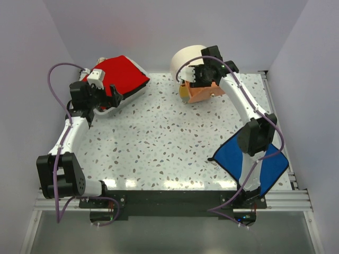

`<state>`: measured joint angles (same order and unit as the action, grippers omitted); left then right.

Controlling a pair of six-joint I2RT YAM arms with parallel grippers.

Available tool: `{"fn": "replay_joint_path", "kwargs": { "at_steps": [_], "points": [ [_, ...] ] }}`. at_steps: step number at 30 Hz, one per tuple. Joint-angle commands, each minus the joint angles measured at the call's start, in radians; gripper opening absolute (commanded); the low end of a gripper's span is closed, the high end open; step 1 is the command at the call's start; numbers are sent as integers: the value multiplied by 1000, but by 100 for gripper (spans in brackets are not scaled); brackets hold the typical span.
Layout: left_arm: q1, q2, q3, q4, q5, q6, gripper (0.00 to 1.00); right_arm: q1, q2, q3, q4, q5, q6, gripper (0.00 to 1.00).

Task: Sort the stationery into containers
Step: Place the stationery in the drawer, then close the drawer in the storage box.

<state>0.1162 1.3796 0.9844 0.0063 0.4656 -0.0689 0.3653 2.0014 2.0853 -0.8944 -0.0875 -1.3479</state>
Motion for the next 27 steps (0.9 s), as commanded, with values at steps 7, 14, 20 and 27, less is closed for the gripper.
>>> {"fn": "replay_joint_path", "kwargs": {
  "at_steps": [7, 14, 20, 27],
  "points": [
    [-30, 16, 26, 60, 18, -20, 99, -22, -222, -16, 199, 35, 208, 45],
    [-50, 16, 20, 60, 21, -22, 99, -43, -368, -192, 33, -96, 419, 0],
    [-53, 10, 19, 55, 13, -17, 99, -80, -253, -146, -297, -281, 512, 0],
    [-53, -14, 7, 31, 4, -3, 99, -81, -251, -200, -186, -227, 500, 0]
  ]
}}
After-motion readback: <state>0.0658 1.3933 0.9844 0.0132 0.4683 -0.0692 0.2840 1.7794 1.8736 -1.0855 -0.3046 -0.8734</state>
